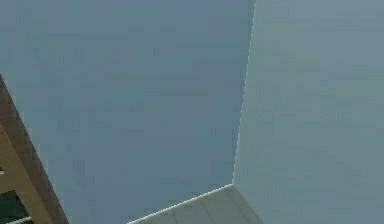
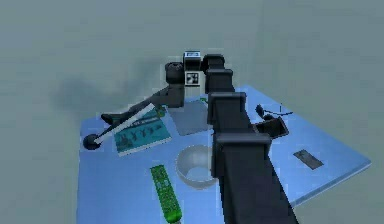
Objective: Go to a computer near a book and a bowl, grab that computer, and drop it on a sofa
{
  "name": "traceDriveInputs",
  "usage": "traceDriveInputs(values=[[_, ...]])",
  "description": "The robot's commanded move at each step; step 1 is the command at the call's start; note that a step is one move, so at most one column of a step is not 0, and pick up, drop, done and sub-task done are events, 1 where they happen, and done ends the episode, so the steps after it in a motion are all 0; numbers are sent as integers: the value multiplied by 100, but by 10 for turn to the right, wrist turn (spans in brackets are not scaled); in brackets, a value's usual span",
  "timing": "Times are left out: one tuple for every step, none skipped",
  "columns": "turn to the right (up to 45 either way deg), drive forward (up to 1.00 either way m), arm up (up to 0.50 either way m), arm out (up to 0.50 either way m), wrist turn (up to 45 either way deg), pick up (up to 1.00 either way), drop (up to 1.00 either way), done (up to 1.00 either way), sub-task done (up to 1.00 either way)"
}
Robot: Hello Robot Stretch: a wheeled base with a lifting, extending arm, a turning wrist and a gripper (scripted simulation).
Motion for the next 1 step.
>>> traceDriveInputs(values=[[0,0,0,0,450,0,0,0,0]])
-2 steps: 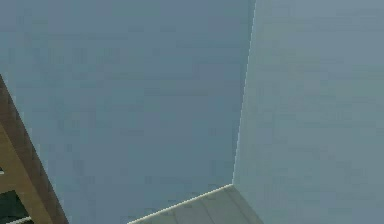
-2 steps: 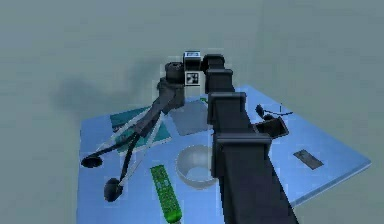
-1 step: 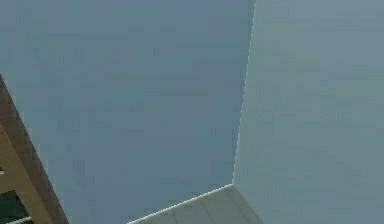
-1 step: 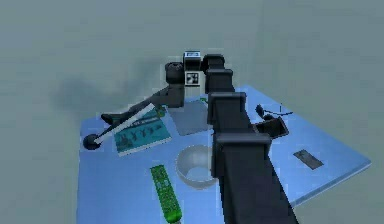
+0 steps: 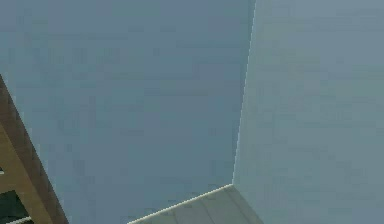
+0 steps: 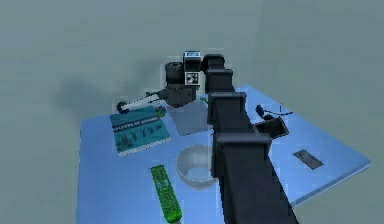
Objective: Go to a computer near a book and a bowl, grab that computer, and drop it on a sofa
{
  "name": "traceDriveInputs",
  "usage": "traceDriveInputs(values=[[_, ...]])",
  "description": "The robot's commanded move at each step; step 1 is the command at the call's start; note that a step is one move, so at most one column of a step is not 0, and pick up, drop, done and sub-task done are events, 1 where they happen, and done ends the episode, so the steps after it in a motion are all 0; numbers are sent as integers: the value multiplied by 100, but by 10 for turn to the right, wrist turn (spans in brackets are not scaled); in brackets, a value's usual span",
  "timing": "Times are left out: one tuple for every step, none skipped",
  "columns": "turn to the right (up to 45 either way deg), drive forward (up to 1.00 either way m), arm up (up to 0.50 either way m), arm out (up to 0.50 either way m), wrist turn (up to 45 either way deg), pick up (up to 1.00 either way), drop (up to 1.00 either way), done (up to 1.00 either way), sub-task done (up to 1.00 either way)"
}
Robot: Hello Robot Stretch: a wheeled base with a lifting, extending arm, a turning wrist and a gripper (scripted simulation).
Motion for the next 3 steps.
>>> traceDriveInputs(values=[[0,0,0,0,420,0,0,0,0],[0,0,-14,0,0,0,0,0,0],[0,0,0,0,0,100,0,0,0]])
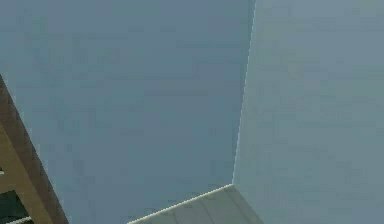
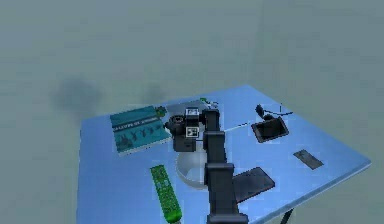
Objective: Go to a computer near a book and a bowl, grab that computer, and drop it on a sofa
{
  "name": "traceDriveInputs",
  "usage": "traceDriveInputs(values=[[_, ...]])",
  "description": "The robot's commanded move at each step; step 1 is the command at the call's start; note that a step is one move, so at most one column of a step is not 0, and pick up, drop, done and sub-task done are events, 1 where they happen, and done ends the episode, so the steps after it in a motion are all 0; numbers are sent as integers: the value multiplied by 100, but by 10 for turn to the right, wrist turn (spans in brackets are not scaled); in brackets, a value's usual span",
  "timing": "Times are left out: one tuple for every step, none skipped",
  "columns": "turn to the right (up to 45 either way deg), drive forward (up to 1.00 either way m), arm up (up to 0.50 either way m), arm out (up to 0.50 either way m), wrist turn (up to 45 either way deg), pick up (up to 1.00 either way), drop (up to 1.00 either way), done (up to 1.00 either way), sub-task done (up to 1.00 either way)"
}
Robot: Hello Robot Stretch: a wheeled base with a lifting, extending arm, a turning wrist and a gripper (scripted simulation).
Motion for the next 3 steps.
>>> traceDriveInputs(values=[[0,0,10,0,0,0,0,0,0],[0,0,4,0,0,0,0,0,0],[0,0,0,0,-450,0,0,0,0]])
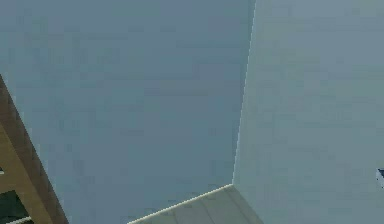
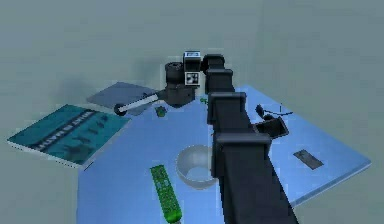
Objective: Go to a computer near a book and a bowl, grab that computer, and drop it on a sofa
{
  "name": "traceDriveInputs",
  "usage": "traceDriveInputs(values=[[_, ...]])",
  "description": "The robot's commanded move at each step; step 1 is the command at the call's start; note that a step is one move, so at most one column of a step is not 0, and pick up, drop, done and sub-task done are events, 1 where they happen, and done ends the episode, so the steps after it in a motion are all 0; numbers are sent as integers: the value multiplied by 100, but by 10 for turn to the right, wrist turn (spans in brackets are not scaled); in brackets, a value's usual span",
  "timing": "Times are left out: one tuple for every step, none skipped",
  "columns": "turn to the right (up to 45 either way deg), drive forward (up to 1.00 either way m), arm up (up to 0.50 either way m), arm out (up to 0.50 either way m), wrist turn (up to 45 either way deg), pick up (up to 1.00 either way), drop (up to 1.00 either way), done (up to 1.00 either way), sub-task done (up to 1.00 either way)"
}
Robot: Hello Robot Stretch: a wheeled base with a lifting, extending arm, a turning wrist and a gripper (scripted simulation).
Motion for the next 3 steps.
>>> traceDriveInputs(values=[[0,0,0,0,-450,0,0,0,0],[0,0,0,0,-360,0,0,0,0],[0,0,0,-30,0,0,0,0,0]])
